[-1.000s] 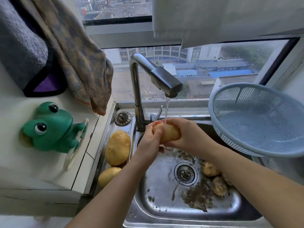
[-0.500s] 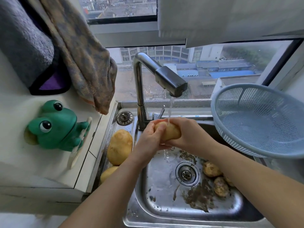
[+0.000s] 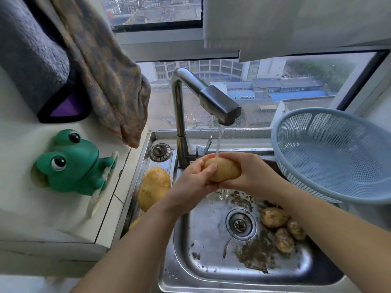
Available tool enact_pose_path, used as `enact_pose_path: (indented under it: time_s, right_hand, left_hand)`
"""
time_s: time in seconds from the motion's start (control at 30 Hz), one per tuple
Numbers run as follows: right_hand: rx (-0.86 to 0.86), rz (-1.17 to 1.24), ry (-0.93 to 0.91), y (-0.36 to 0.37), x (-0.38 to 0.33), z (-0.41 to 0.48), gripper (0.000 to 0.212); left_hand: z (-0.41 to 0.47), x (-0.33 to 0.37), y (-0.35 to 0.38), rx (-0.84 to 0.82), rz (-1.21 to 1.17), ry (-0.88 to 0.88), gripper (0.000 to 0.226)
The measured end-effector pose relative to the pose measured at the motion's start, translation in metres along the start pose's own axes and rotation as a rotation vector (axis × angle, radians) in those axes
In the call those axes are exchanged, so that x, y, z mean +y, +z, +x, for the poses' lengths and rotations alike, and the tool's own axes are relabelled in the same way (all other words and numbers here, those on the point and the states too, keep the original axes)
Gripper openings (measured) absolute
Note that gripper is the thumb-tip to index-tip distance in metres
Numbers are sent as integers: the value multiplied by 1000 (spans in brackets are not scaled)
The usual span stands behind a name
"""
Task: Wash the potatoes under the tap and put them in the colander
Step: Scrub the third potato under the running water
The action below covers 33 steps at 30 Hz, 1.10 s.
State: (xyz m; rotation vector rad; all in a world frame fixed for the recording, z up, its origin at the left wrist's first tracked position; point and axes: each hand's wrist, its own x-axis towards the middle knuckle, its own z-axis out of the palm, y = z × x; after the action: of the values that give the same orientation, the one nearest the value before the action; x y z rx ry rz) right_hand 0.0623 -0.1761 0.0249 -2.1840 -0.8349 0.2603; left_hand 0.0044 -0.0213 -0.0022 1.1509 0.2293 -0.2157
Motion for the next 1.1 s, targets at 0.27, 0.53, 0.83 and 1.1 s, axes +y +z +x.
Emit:
enact_pose_path:
  time_s: [0.27,0.53,0.83,1.1]
  right_hand:
    - [81,-148,75,-4,8,-5,61]
    - [19,16,179,-6,15,-13,56]
    - [-89,653,378,13,11,-4,47]
    - [100,313,187,37,0,-6,60]
  left_hand:
    - [12,-2,19,10,227,21,37]
    - [35,12,44,153,479,-18,55]
    - [19,5,31,227,-201,-15,30]
    - [3,-16,25,288,-222,208,25]
